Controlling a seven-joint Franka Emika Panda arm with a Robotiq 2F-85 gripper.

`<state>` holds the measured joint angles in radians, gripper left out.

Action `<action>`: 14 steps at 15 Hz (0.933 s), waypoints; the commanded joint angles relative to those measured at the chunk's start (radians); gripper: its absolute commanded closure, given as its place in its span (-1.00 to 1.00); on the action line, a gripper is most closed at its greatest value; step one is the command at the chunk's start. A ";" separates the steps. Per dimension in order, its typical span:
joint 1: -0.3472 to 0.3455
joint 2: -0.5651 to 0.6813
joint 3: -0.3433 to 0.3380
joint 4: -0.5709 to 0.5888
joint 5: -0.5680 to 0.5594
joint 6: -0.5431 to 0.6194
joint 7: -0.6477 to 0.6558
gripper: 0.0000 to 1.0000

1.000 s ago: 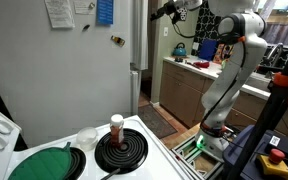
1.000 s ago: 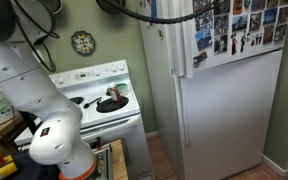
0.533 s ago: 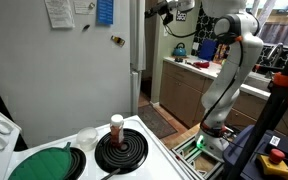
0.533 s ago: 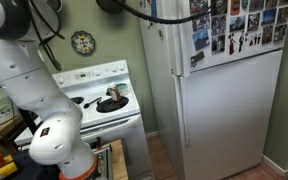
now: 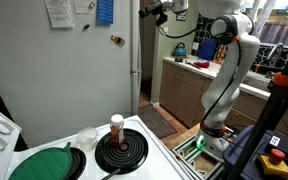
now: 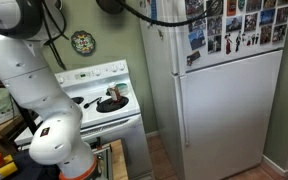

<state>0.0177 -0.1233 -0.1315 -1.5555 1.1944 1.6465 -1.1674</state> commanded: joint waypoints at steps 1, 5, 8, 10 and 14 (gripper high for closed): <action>-0.038 0.003 0.002 0.024 -0.028 -0.072 0.000 -1.00; -0.080 -0.032 -0.013 0.010 -0.102 -0.128 0.015 -1.00; -0.111 -0.070 -0.027 -0.007 -0.186 -0.162 0.027 -1.00; -0.128 -0.098 -0.039 -0.019 -0.241 -0.180 0.031 -1.00; -0.149 -0.151 -0.065 -0.050 -0.331 -0.230 0.033 -1.00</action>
<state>-0.1169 -0.2137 -0.1817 -1.5526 0.9349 1.4557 -1.1468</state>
